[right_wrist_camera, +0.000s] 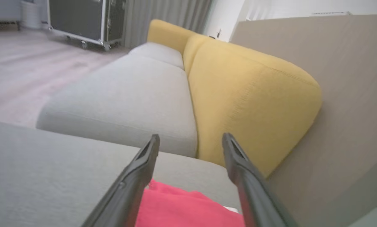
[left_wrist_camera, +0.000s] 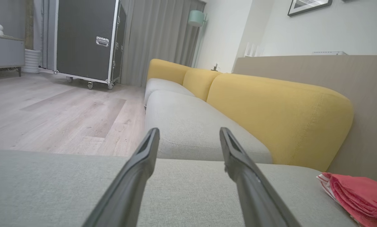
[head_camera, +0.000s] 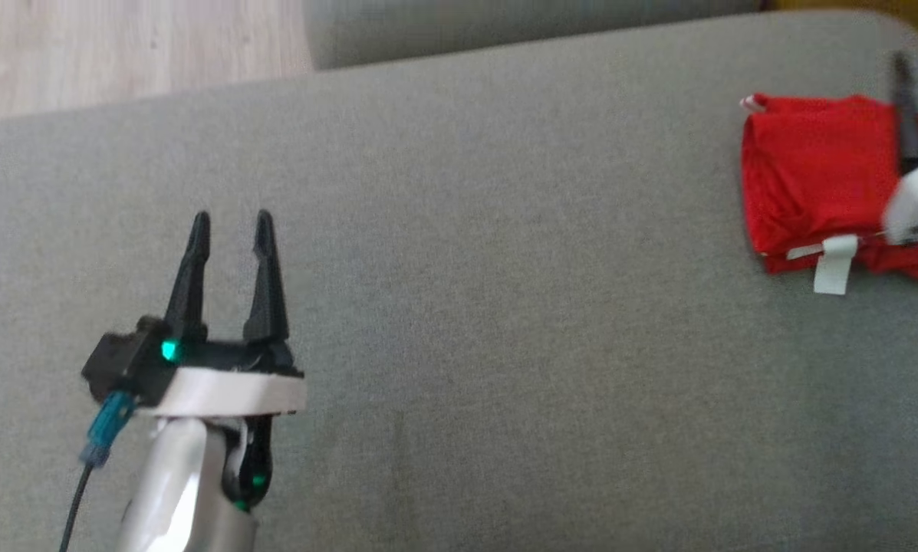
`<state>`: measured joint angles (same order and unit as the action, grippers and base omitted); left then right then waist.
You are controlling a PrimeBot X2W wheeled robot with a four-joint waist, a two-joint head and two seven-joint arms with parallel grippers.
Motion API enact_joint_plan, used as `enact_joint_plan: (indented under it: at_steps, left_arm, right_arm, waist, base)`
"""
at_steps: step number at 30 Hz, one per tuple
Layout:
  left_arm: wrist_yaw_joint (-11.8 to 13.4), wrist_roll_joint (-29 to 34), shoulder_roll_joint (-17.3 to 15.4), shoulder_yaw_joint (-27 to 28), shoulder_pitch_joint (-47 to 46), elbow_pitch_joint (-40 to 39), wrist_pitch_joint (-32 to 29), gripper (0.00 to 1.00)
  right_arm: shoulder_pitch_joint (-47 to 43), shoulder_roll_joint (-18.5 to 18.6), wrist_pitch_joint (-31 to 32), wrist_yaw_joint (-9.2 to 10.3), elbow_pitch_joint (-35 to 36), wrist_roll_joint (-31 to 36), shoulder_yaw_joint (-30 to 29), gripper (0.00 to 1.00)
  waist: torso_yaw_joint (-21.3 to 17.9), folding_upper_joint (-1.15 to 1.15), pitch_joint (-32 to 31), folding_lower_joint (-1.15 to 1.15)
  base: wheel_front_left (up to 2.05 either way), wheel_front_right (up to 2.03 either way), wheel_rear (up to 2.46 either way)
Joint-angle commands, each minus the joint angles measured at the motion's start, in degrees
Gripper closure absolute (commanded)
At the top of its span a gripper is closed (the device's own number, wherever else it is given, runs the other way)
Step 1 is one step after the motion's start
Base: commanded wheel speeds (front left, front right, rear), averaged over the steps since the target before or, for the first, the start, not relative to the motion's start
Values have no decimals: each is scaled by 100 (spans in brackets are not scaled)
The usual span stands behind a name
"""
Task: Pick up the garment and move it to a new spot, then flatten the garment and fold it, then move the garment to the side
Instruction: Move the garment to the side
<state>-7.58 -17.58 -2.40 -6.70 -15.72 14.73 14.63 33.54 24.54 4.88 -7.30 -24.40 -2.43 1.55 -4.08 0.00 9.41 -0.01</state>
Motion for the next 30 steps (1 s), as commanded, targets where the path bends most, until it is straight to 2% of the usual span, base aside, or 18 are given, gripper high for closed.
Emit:
enact_joint_plan:
  at_steps: [1, 2, 3, 9, 12, 19, 22, 30]
  left_arm:
    - [9, 30, -48, 309, 32, -245, 37, 0]
    - [9, 19, -48, 363, 107, -276, 37, 0]
    - [9, 19, -48, 363, 107, -276, 37, 0]
    - [9, -63, -48, 446, 544, -346, 37, 0]
    - [9, -68, -48, 465, 673, -385, 37, 0]
    - [100, -135, -48, 461, 885, -332, 37, 0]
    - [104, -253, -48, 452, 955, -314, 37, 0]
    - [109, -355, -48, 465, 1046, -235, 37, 0]
  right_arm:
    - [-106, -239, -162, -19, 409, -20, 31, 0]
    - [-164, -444, -259, -19, 502, -54, -5, 0]
    - [-164, -444, -259, -19, 502, -54, -5, 0]
    - [-601, -1659, -924, -19, 724, -416, -149, 0]
    - [-888, -1987, -1270, -19, 716, -661, -85, 0]
    - [-1784, -2161, -1908, -19, 529, -1184, 315, 0]
    - [-2121, -2164, -1978, -19, 446, -1267, 458, 0]
    - [-2537, -2165, -1987, -19, 896, -1264, 367, 0]
  waist:
    - [-20, 0, -355, 1]
    - [-26, 0, -449, 1]
    - [-26, 0, -449, 1]
    - [38, 0, -838, 1]
    - [96, 0, -908, 1]
    - [233, 0, -971, 1]
    - [281, 0, -977, 1]
    - [348, 0, -984, 1]
  base:
    - [0, 0, 0]
    - [0, 0, 0]
    - [0, 0, 0]
    - [0, 0, 0]
    - [0, 0, 0]
    - [0, 0, 0]
    - [0, 0, 0]
    - [0, 0, 0]
